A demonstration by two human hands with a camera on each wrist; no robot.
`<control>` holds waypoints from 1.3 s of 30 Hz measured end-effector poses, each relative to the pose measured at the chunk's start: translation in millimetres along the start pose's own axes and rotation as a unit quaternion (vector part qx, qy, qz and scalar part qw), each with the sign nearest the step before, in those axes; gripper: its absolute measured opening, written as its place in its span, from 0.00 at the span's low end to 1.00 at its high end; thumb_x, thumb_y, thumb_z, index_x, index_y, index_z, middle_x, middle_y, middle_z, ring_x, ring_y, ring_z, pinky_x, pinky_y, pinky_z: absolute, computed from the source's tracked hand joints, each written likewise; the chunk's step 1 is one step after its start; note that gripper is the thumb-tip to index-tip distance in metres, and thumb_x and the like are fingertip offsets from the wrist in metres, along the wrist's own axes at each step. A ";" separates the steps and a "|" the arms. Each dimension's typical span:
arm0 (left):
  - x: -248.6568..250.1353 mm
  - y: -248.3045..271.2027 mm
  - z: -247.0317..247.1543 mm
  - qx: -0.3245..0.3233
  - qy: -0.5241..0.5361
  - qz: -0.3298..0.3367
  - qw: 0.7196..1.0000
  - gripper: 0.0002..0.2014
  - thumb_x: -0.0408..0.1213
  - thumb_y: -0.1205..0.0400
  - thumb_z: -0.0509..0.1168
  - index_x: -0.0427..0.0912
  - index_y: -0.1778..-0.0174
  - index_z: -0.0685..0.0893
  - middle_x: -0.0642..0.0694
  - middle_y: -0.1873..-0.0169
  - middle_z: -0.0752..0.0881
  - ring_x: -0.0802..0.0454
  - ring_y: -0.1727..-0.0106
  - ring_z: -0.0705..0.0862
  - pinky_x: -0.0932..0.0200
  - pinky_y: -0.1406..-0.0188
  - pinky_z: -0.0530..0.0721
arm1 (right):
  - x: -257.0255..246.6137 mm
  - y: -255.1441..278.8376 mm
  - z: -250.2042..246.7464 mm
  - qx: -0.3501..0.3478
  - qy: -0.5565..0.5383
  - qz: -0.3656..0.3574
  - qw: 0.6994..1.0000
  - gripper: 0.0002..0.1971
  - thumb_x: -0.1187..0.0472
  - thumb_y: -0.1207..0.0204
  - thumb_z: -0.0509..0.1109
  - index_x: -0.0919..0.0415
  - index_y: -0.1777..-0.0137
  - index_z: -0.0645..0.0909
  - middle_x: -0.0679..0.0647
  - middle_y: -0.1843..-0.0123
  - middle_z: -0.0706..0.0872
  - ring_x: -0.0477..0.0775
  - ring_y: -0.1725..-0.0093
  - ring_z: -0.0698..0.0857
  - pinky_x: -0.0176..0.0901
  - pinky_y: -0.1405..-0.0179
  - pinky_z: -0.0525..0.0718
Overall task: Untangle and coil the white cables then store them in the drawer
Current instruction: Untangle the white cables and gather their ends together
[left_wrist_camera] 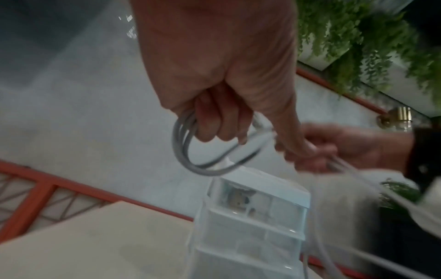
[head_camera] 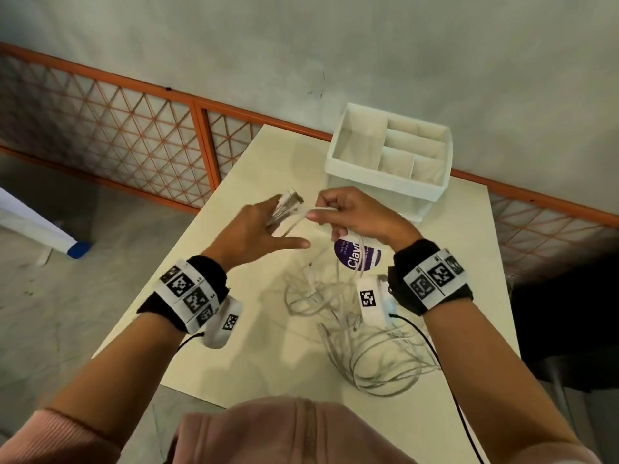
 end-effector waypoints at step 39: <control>36.1 -14.5 20.9 0.176 0.110 0.113 0.972 0.32 0.47 0.22 0.69 0.55 0.24 0.63 0.36 0.74 0.78 0.55 0.81 0.71 0.66 0.81 0.67 | 10.0 47.7 -53.8 0.061 0.121 0.062 0.989 0.11 0.55 0.17 0.62 0.63 0.47 0.81 0.48 0.73 0.76 0.46 0.74 0.79 0.45 0.67 0.86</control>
Point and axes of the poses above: each hand's wrist, its own y-axis away from the middle knuckle, its own z-axis out of the palm, x = y × z, the point moved 3 cm from there along -y, towards the middle knuckle
